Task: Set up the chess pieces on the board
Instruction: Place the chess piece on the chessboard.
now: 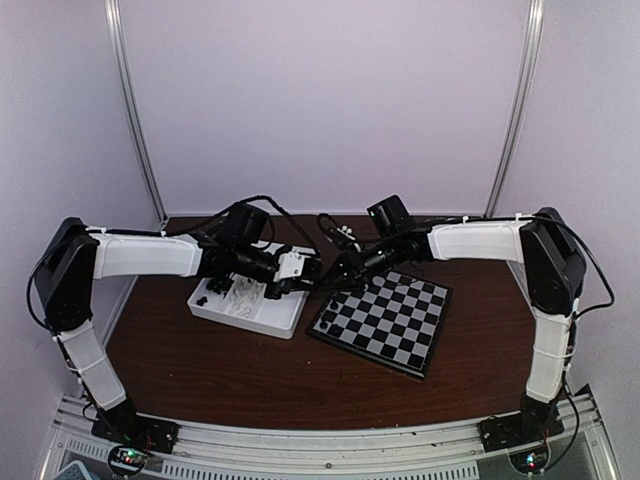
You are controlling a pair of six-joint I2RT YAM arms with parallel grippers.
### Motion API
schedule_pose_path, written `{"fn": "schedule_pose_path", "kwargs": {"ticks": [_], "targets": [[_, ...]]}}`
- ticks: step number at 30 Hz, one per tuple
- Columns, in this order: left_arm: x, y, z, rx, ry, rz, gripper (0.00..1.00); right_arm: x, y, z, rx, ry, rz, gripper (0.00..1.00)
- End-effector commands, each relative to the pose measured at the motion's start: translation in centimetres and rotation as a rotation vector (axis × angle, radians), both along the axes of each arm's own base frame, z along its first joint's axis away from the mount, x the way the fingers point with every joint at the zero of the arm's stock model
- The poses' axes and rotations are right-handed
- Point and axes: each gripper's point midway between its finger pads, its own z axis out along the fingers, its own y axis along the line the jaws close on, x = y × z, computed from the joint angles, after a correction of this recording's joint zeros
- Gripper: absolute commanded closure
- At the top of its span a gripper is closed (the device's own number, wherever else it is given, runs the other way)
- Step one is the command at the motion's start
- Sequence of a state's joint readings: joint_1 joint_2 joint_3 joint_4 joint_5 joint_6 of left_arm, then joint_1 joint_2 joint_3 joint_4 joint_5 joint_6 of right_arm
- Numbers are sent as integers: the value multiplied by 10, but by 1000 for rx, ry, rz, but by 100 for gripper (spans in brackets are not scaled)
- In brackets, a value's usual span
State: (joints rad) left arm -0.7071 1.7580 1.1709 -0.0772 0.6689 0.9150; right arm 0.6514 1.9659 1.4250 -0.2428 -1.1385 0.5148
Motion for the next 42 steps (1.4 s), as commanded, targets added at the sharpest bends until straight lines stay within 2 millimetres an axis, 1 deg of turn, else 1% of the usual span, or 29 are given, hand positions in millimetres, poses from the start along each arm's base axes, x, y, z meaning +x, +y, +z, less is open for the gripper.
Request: {"fn": "schedule_pose_path", "kwargs": {"ticks": [1, 3, 9, 11, 12, 14, 15, 17, 19, 20, 24, 27, 31, 36, 42], "targets": [[14, -9, 12, -41, 6, 63, 92, 16, -1, 13, 52, -61, -61, 84], [17, -8, 12, -41, 23, 92, 91, 20, -2, 16, 63, -65, -86, 83], [28, -7, 14, -40, 69, 179, 91, 24, -3, 20, 67, -88, -110, 82], [35, -9, 20, -61, 60, 214, 91, 25, -3, 20, 70, -91, -114, 82], [38, -8, 22, -64, 64, 233, 91, 27, -4, 20, 70, -90, -125, 80], [43, -7, 25, -74, 79, 269, 91, 31, -6, 22, 85, -96, -160, 70], [44, -8, 28, -86, 88, 284, 91, 33, -7, 26, 102, -107, -181, 69], [46, -8, 33, -110, 109, 312, 91, 39, -7, 36, 141, -132, -221, 69], [48, -8, 36, -128, 124, 328, 91, 43, -7, 40, 162, -125, -256, 69], [47, -8, 36, -131, 128, 327, 91, 46, -7, 46, 187, -137, -270, 69], [48, -8, 37, -135, 133, 340, 91, 52, -9, 50, 229, -127, -316, 69], [51, -6, 38, -141, 140, 360, 91, 55, -10, 48, 239, -111, -334, 70], [51, -6, 38, -147, 139, 364, 91, 57, -11, 51, 266, -104, -353, 76], [55, -6, 40, -151, 134, 382, 91, 57, -10, 45, 252, -93, -349, 76], [56, -6, 41, -159, 140, 393, 91, 53, -14, 35, 222, -94, -353, 74]]}}
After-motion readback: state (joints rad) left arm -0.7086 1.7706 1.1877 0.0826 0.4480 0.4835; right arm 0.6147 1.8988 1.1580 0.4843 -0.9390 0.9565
